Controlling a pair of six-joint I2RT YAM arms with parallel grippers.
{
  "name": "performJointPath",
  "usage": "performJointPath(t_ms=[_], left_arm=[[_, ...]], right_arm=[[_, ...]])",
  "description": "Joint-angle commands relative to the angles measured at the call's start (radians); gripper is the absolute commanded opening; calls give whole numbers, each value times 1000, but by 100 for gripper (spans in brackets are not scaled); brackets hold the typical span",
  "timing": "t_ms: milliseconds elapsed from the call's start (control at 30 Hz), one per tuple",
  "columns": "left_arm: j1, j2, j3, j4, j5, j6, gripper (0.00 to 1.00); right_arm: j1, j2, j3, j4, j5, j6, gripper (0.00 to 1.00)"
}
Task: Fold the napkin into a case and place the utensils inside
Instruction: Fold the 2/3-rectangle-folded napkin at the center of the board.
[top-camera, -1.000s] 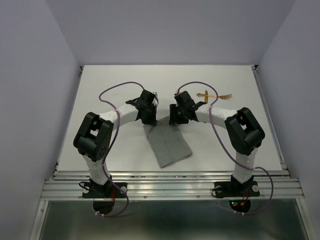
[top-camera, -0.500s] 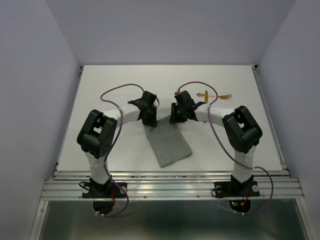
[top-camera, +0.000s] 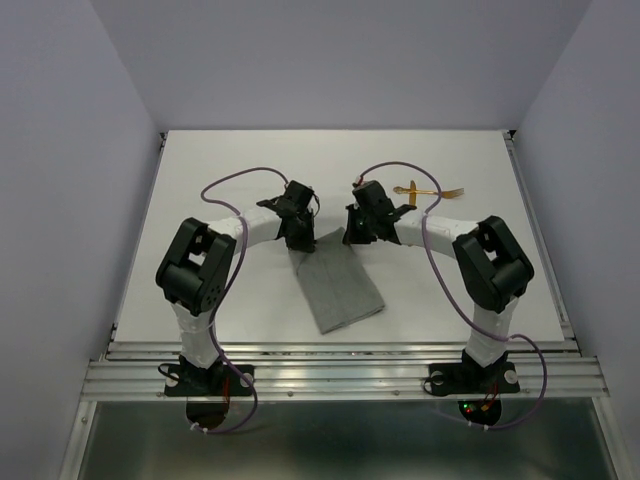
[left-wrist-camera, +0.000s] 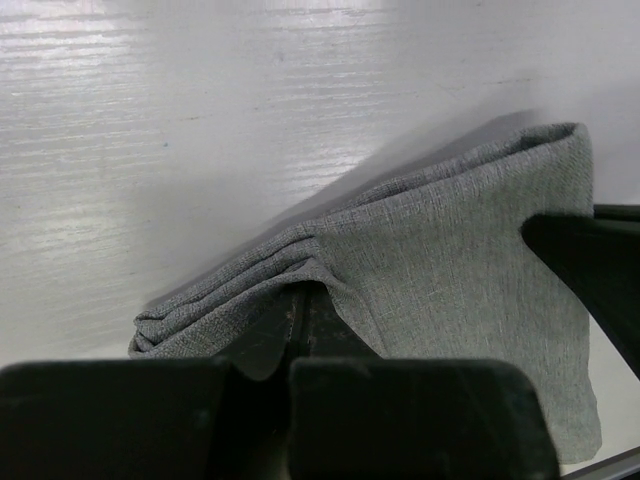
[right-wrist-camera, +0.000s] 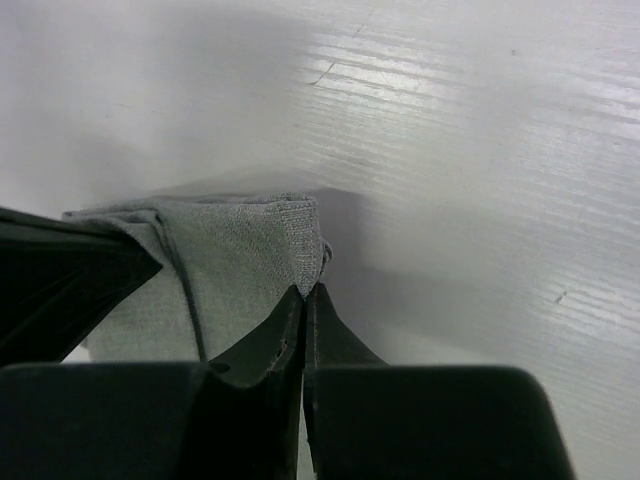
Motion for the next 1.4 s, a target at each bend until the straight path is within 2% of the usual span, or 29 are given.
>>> performJointPath(t_ms=[0, 400, 800, 1367], left_arm=[[-5, 51, 19, -2, -33, 1, 0], [-5, 49, 17, 5, -28, -2, 0], [-5, 48, 12, 6, -27, -4, 0], [-5, -26, 3, -4, 25, -25, 0]], right_arm=[[15, -112, -18, 58, 23, -11, 1], [107, -134, 19, 40, 61, 30, 1], [187, -5, 122, 14, 93, 104, 1], [187, 170, 142, -2, 159, 262, 1]])
